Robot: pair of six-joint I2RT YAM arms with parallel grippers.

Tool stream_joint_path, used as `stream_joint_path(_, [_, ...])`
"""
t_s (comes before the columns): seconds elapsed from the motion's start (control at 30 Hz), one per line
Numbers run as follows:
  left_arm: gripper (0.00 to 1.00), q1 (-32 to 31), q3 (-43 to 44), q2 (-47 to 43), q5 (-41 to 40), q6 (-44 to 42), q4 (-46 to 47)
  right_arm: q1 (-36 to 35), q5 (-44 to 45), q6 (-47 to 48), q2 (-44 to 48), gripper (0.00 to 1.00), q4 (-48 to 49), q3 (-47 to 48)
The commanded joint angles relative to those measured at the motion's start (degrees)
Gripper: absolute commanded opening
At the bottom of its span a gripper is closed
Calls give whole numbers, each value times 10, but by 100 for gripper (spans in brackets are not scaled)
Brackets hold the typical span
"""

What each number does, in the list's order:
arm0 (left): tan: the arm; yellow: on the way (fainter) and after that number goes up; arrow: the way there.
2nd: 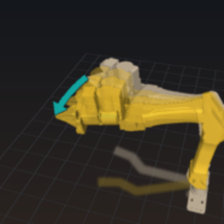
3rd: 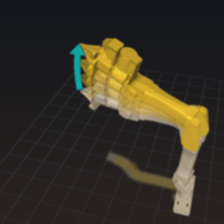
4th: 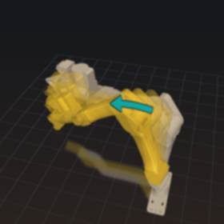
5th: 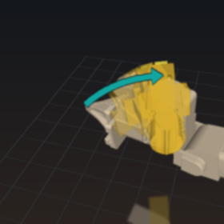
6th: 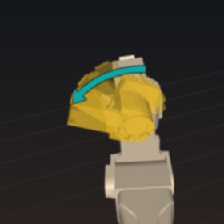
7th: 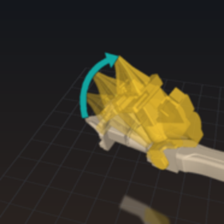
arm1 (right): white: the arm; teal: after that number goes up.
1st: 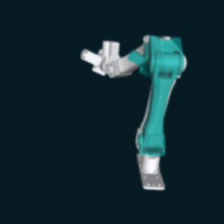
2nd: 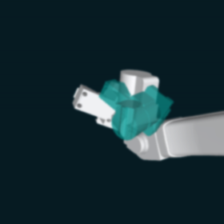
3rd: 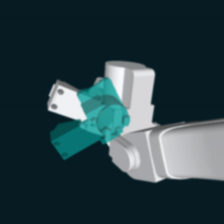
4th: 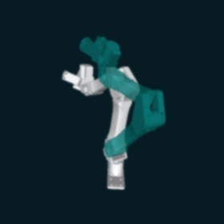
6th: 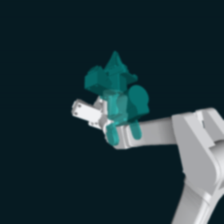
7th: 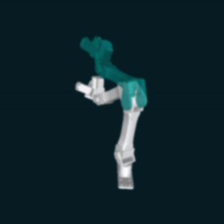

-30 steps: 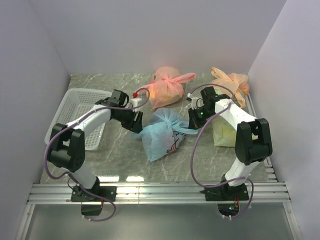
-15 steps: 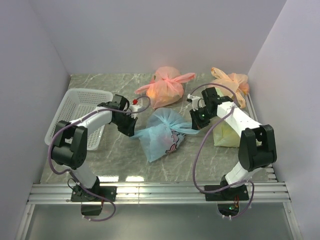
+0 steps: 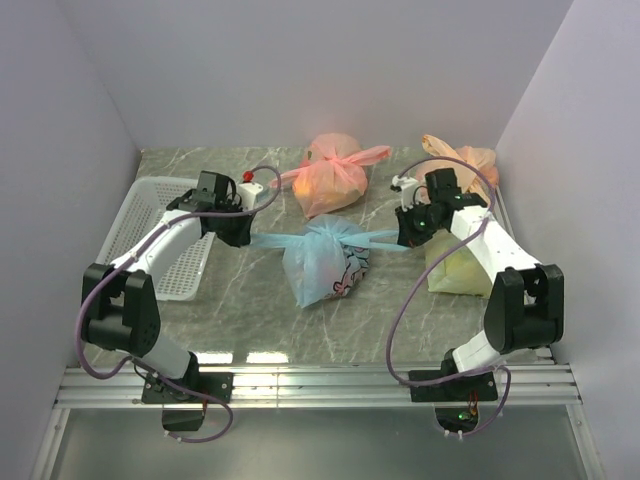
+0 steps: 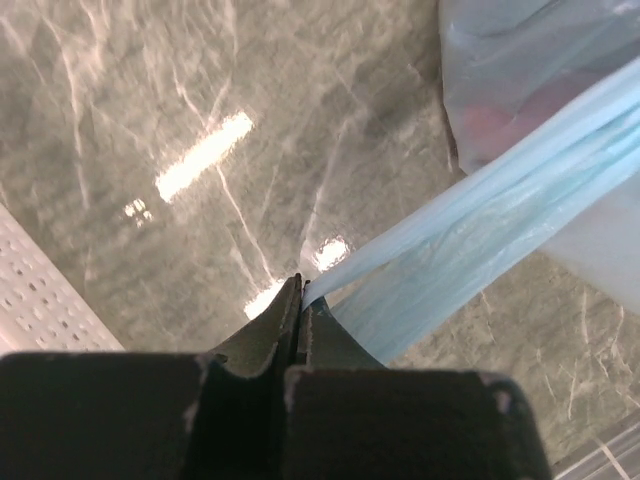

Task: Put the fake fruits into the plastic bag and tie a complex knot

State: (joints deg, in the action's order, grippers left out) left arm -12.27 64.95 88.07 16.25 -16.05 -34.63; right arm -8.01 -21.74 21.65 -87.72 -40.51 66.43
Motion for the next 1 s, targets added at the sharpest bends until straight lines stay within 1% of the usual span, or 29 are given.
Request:
stream_joint_path(0.0, [0, 108, -6, -16, -233, -92, -60, 127, 213, 88, 26, 0, -52, 17])
stream_joint_path(0.07, [0, 116, -12, -11, -236, -94, -49, 147, 213, 100, 22, 0, -46, 12])
stream_joint_path(0.13, [0, 117, -14, -4, -235, -93, -44, 150, 213, 101, 19, 0, -35, 3])
stream_joint_path(0.17, [0, 117, -3, 1, -222, -89, -49, 150, 195, 99, 13, 0, -48, 10])
stream_joint_path(0.2, [0, 117, 37, 8, -174, -78, -74, 143, 178, 87, 12, 0, -55, 21])
stream_joint_path(0.27, [0, 109, 85, 6, -125, -62, -100, 128, 109, 69, 11, 0, -98, 79])
stream_joint_path(0.3, [0, 98, 133, 3, -88, -48, -121, 117, 81, 60, 16, 0, -105, 98])
stream_joint_path(0.4, [0, 93, 211, -11, -7, -28, -146, 108, -9, 57, 40, 0, -127, 151])
stream_joint_path(0.47, [0, 93, 226, -32, 18, -26, -146, 109, -42, 59, 65, 0, -124, 152])
stream_joint_path(0.53, [0, 92, 203, -52, 42, -27, -128, 110, -49, 65, 94, 0, -113, 122])
stream_joint_path(0.57, [0, 90, 183, -72, 39, -23, -114, 108, -48, 69, 99, 0, -104, 107])
stream_joint_path(0.6, [0, 81, 145, -77, 30, -24, -106, 104, -43, 75, 101, 0, -104, 94])
stream_joint_path(0.67, [0, 76, 110, -80, 33, -29, -98, 92, -25, 71, 92, 0, -97, 62])
stream_joint_path(0.7, [0, 69, 70, -80, 26, -25, -87, 87, -20, 70, 88, 0, -92, 42])
stream_joint_path(0.73, [0, 67, 50, -78, 19, -20, -75, 83, -17, 67, 77, 0, -85, 29])
stream_joint_path(0.8, [0, 62, 6, -63, 14, -8, -48, 49, 3, 66, 59, 0, -63, 1])
stream_joint_path(0.87, [0, 62, -14, -37, 1, 5, -28, 33, 8, 49, 37, 0, -42, -10])
stream_joint_path(0.97, [1, 62, -7, -6, 5, 19, -29, 26, 3, 28, 23, 0, -26, -9])
